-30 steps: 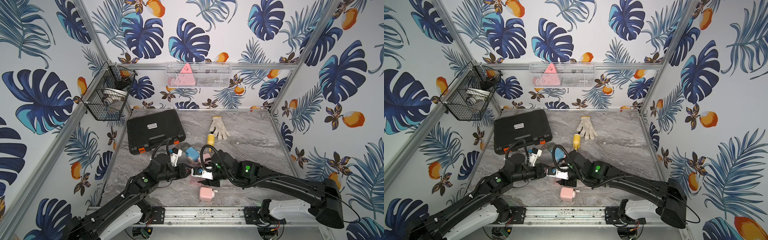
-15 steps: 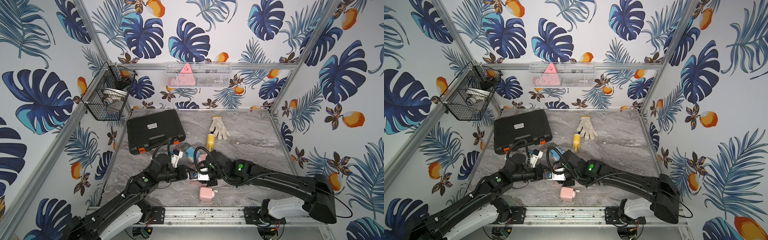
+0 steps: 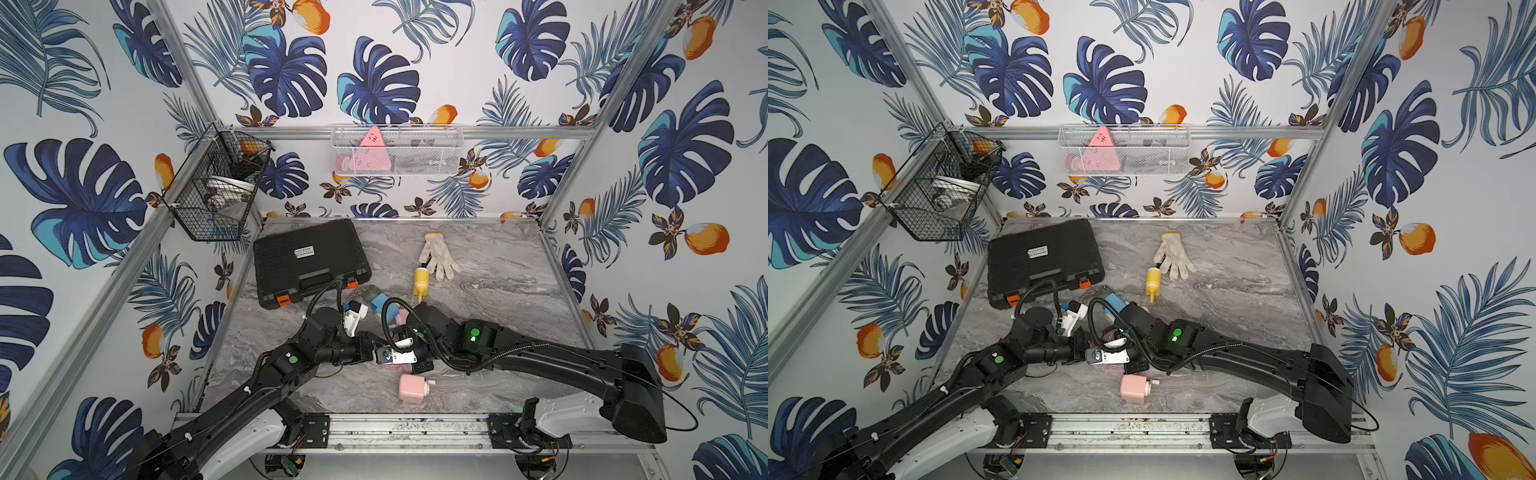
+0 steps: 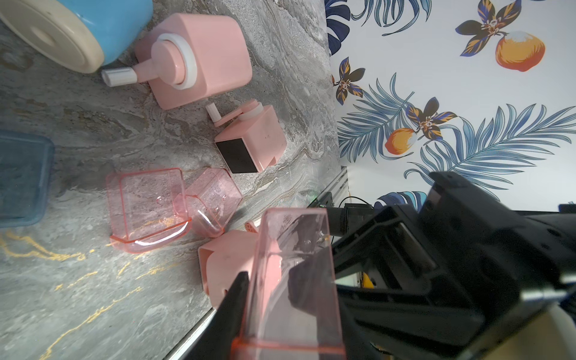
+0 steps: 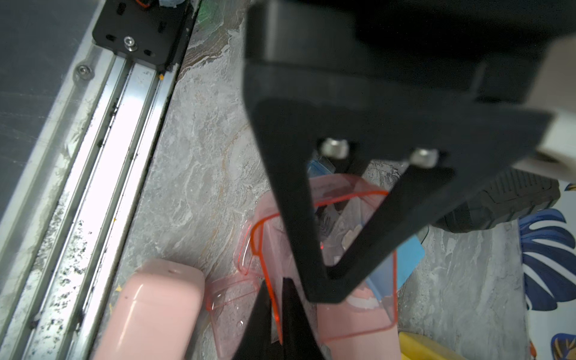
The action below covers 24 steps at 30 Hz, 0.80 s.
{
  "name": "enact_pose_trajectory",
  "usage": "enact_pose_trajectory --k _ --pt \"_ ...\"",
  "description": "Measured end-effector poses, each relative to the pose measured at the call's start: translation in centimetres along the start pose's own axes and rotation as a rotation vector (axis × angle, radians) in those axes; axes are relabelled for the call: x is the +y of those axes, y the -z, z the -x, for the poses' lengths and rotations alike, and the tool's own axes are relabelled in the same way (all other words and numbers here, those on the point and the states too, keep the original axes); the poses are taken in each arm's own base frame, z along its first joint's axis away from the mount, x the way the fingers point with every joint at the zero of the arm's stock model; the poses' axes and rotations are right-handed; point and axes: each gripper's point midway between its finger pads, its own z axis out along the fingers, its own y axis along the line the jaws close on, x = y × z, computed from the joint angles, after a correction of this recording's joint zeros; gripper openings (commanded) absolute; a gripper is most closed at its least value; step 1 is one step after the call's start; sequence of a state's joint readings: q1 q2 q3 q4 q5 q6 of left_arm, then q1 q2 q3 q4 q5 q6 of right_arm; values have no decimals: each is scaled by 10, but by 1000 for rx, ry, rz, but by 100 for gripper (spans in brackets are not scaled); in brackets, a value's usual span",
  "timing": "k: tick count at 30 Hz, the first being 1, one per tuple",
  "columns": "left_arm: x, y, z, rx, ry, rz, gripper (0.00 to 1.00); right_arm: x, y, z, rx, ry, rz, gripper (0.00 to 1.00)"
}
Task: Put the tray back into the pencil sharpener
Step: Pick up the container from the center of the board.
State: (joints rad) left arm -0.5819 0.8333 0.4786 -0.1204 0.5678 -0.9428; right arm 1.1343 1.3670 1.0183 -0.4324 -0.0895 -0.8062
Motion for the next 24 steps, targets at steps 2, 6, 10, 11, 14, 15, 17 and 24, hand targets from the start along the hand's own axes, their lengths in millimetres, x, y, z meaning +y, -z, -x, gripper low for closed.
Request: enact_pose_trajectory --k 2,6,10,11,14,15,17,24 --pt "0 -1 0 6 5 0 45 3 0 -1 0 7 3 0" --pt "-13 1 6 -7 -8 -26 69 2 3 -1 -8 1 -8 0" --pt "-16 3 9 -18 -10 -30 90 5 6 -2 -16 1 -9 0" --pt "-17 4 9 -24 -10 -30 92 6 6 -4 -16 1 -9 0" --pt "-24 12 14 -57 -20 -28 95 11 8 -10 -11 -16 -9 0" --pt "-25 16 16 -75 -28 -18 95 12 9 -12 -10 -33 -10 0" --pt "-25 28 24 -138 -39 25 95 16 14 -15 -16 -59 -16 0" --pt "15 83 43 -402 -3 303 90 17 34 -18 -45 -199 -72 0"
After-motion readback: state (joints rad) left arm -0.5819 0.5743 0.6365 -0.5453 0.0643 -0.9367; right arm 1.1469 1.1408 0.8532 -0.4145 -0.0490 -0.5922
